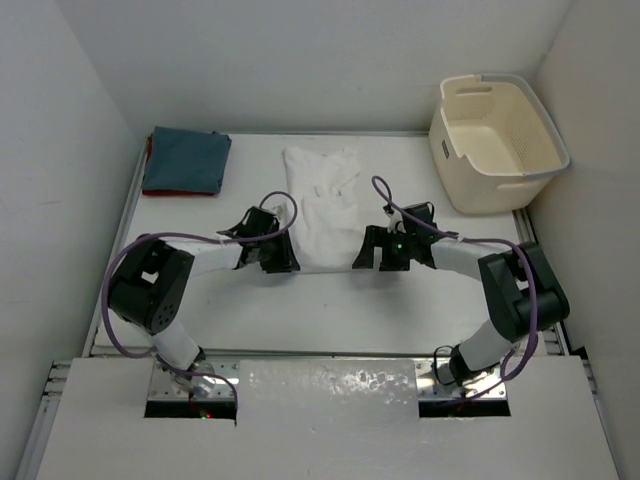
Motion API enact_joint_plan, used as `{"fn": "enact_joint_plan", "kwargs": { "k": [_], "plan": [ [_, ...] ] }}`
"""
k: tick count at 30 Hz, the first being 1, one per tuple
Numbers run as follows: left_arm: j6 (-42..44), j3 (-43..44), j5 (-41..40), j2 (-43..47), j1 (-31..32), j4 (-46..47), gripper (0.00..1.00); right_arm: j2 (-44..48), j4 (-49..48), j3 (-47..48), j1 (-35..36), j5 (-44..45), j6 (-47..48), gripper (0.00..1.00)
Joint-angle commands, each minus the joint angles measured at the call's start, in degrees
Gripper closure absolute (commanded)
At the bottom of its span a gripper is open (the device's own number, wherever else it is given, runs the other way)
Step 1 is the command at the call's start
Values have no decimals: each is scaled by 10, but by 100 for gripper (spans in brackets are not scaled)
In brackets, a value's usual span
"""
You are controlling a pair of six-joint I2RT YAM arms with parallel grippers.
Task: Fold and stack the t-shirts
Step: Grab one side of the 2/3 rectangular tshirt with both arms
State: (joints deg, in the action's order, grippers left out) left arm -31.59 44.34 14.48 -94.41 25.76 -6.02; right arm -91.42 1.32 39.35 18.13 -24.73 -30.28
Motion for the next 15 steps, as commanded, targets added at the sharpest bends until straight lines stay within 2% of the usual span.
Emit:
{"fn": "enact_joint_plan", "kwargs": {
  "k": [1, 4, 7, 8, 9, 13, 15],
  "plan": [
    [6, -6, 9, -13, 5, 30, 77, -22, -77, -13, 4, -30, -35, 9],
    [3, -9, 8, -28, 10, 36, 80, -43, -96, -21, 6, -35, -48, 17],
    [2, -12, 5, -35, 11, 41, 92, -55, -107, -19, 6, -36, -56, 21],
    [3, -11, 5, -37, 11, 43, 93, -63, -115, -19, 7, -36, -58, 26],
    [3, -9, 5, -38, 11, 44, 100, -68, -121, -17, 8, -39, -61, 30],
    [-3, -12, 14, -32, 12, 50, 100, -69, -121, -16, 11, -41, -62, 58],
    [-9, -23, 18, -17, 11, 79, 100, -68, -113, -18, 12, -37, -58, 64]
  ]
}}
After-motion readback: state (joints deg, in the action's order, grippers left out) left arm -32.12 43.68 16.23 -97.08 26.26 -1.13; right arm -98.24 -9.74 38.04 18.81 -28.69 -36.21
